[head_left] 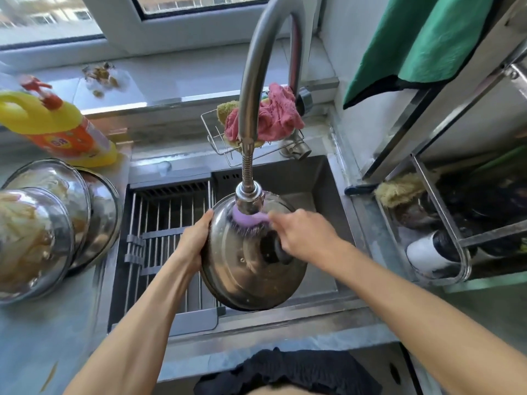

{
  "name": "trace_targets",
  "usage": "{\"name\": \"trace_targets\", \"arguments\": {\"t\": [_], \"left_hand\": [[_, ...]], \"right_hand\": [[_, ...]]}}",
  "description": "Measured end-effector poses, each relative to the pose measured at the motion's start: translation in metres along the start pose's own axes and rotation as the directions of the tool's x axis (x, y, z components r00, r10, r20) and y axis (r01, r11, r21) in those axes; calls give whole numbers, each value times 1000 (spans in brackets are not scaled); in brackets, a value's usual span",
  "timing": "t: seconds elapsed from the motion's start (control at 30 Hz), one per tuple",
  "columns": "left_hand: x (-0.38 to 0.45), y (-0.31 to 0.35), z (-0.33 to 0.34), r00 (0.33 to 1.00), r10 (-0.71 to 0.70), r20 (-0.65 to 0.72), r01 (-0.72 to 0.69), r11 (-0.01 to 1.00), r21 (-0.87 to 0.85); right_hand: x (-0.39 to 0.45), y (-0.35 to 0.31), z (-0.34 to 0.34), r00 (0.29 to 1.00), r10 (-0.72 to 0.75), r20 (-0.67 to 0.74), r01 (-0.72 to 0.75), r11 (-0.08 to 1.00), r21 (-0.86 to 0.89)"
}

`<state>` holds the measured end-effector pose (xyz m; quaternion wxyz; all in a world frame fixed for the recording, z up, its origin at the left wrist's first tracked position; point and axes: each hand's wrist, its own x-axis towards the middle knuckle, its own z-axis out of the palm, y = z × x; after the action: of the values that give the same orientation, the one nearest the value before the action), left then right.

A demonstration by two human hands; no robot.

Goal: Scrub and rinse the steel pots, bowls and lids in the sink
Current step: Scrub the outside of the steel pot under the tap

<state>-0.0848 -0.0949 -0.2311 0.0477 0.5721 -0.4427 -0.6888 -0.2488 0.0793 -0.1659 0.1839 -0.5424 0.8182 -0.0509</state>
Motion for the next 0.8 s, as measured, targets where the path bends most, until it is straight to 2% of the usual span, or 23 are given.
{"name": "trace_targets", "arguments": {"t": [0.03, 0.07, 0.13, 0.17, 0.2, 0.23, 0.3, 0.33, 0.37, 0.47, 0.5, 0.6, 0.63, 0.67, 0.73, 0.8], "left_hand": [[2, 0, -1, 1000, -16, 2, 16, 1000, 2], [3, 0, -2, 1000, -28, 8, 28, 1000, 5], [6, 0, -4, 999, -26, 25, 26, 1000, 13], [7, 0, -5, 999, -21, 30, 21, 1000, 12], [9, 1, -6, 999, -23, 30, 23, 1000, 15], [11, 0, -7, 999, -24, 26, 23, 1000, 19], [12, 1, -9, 999, -29, 33, 28, 999, 19], [12, 1, -10, 999, -26, 39, 26, 1000, 11], [12, 1, -10, 999, -26, 40, 26, 1000, -3], [10, 0, -13, 999, -13, 42, 15, 999, -47], [10, 0, -14, 999, -15, 40, 18, 998, -57], [11, -4, -19, 999, -34, 30, 36, 995, -90], [13, -5, -20, 999, -35, 35, 38, 994, -101], [14, -7, -22, 998, -37, 42, 41, 993, -110], [13, -10, -21, 998, -47, 52, 54, 991, -125], [12, -12, -20, 998, -44, 47, 51, 988, -144]], "right_hand": [[-2, 1, 5, 998, -48, 28, 48, 999, 16], [2, 10, 5, 999, -16, 35, 16, 1000, 18], [16, 38, 2, 977, 212, 13, -212, 975, 60], [19, 45, 4, 955, 295, -4, -294, 953, 67], [17, 44, 6, 948, 317, -21, -315, 947, 65], [12, 36, 8, 962, 272, -39, -268, 960, 74], [0, 17, 10, 997, 64, -52, -56, 989, 135], [-2, 15, 11, 998, 19, -60, -8, 985, 172], [3, 20, 9, 997, 58, -59, -46, 980, 192], [25, 49, 13, 925, 380, -6, -367, 899, 240], [23, 46, 15, 920, 391, -10, -377, 895, 239], [-1, 16, 20, 991, 128, -47, -111, 957, 267], [-6, 15, 19, 995, 96, -34, -83, 959, 271], [-5, 23, 20, 990, 142, -16, -132, 953, 271], [4, 46, 23, 929, 369, 29, -361, 887, 288], [2, 49, 28, 890, 455, 25, -441, 845, 301]]}}
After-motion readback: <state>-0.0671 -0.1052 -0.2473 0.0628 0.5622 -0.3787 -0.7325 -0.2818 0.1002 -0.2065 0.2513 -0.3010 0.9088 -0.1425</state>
